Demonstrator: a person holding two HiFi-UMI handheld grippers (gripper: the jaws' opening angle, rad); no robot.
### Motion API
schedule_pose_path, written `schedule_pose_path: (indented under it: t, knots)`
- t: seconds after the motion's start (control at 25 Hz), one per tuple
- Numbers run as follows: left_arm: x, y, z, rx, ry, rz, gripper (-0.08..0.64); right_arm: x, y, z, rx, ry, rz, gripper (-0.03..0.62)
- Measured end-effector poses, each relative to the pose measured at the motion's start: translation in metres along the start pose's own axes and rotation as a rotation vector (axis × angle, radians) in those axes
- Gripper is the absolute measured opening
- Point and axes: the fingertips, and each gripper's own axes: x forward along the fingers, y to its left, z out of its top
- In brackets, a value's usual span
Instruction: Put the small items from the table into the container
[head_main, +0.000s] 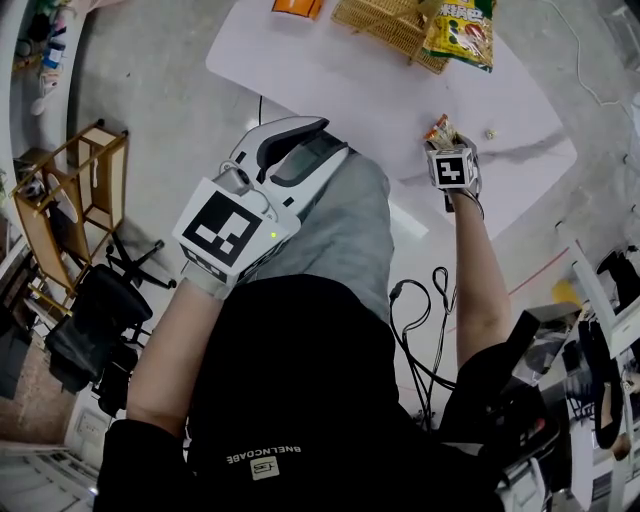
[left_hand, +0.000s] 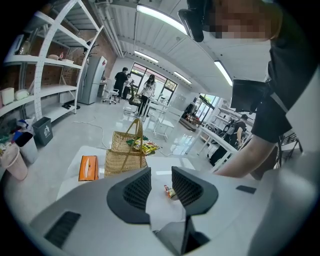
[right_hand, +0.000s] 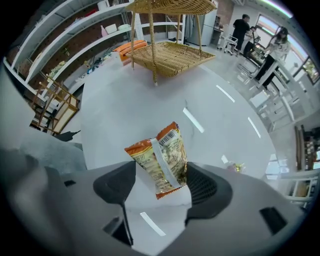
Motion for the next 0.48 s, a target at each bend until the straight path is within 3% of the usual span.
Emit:
schedule_pose_path:
  t: [0.32, 0.48]
  knots:
    - [0.0001, 0.0016, 0.0006, -0.009, -0.010, -0.005, 0.110, 0.0045, -0.0059, 0.0036, 0.015, 0.014, -0.032, 0.305]
    - [-0.0013, 0.0023, -0.0005, -0.011, -0.008, -0.003, 0.110, 0.0038, -0.0091, 0.0043, 0.023, 0.019, -0.059, 0.259]
